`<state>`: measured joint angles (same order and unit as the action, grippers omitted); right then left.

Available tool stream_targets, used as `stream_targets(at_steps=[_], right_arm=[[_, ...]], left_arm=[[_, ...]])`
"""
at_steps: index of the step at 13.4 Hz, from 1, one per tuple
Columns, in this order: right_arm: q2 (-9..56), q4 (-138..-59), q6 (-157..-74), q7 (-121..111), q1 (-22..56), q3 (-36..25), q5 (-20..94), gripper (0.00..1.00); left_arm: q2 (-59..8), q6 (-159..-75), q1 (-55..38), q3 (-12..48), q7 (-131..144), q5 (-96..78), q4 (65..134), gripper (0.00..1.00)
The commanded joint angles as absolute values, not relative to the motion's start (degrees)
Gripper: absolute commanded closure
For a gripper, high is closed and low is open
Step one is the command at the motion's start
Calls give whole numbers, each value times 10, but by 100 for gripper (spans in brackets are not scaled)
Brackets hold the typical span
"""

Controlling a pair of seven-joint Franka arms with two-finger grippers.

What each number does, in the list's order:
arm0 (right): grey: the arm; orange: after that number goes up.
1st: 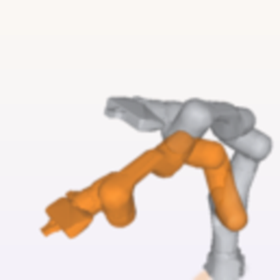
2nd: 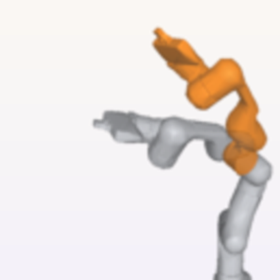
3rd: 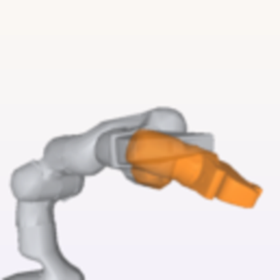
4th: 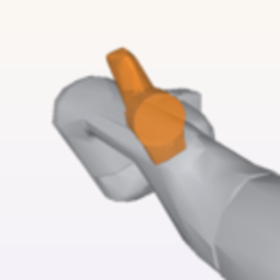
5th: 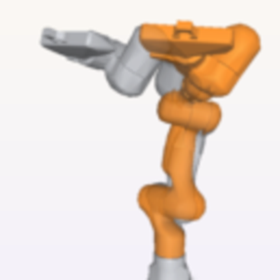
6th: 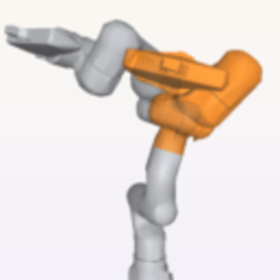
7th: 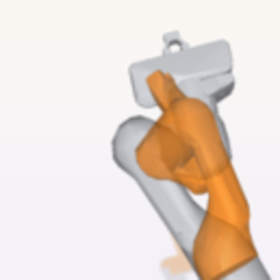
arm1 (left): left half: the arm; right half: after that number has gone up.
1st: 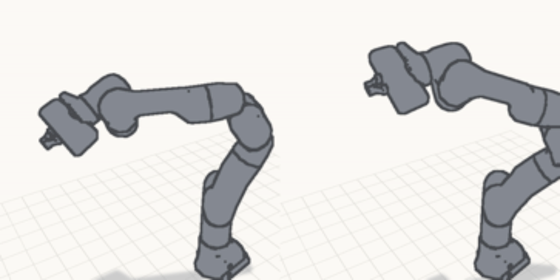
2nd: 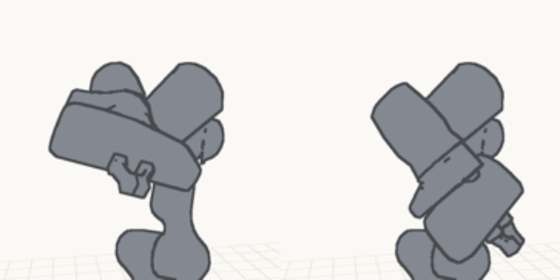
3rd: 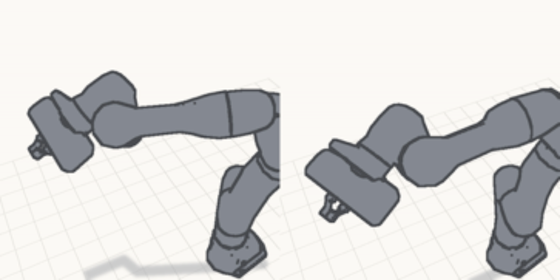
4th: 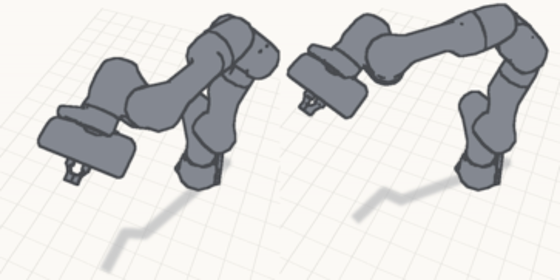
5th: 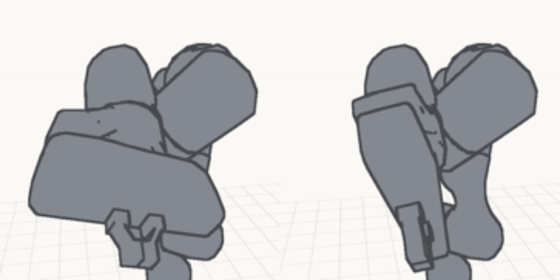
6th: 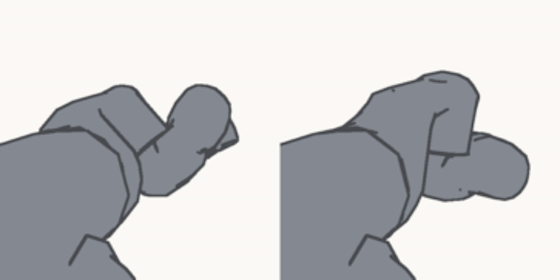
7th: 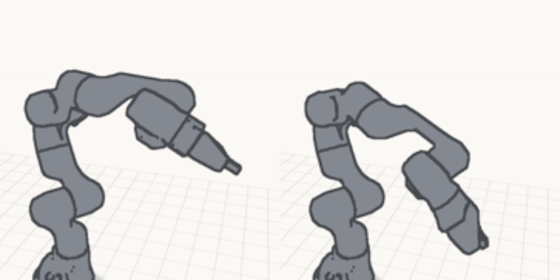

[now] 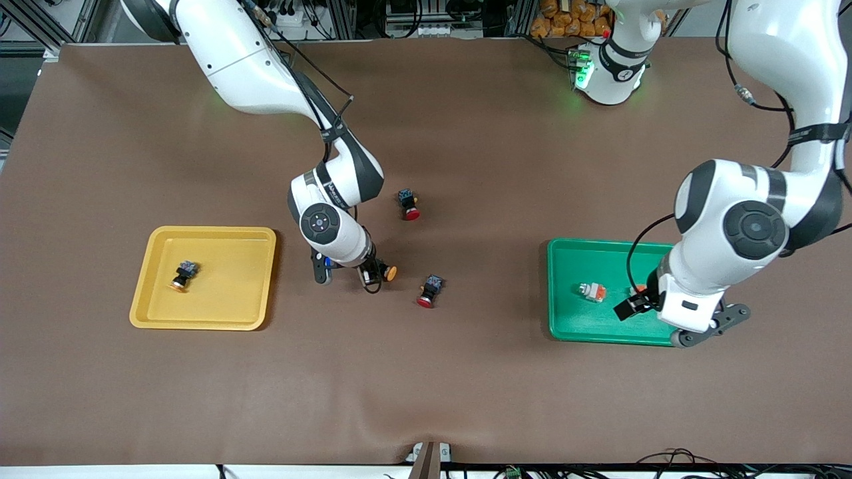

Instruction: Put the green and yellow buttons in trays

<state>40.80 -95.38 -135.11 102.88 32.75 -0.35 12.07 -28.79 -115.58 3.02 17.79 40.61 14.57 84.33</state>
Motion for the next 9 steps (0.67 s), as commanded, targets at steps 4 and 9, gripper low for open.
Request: stream_targets(at_steps=[4,9], right_arm=[[417,-946,-1360,1037,338,-11,102,85],[389,-940,-1311,971,309,-20,100,98]], left_arm=[[-287,-1130,60,181,361,149,814,0],[-251,-1077,60,187,352,149,813,0]])
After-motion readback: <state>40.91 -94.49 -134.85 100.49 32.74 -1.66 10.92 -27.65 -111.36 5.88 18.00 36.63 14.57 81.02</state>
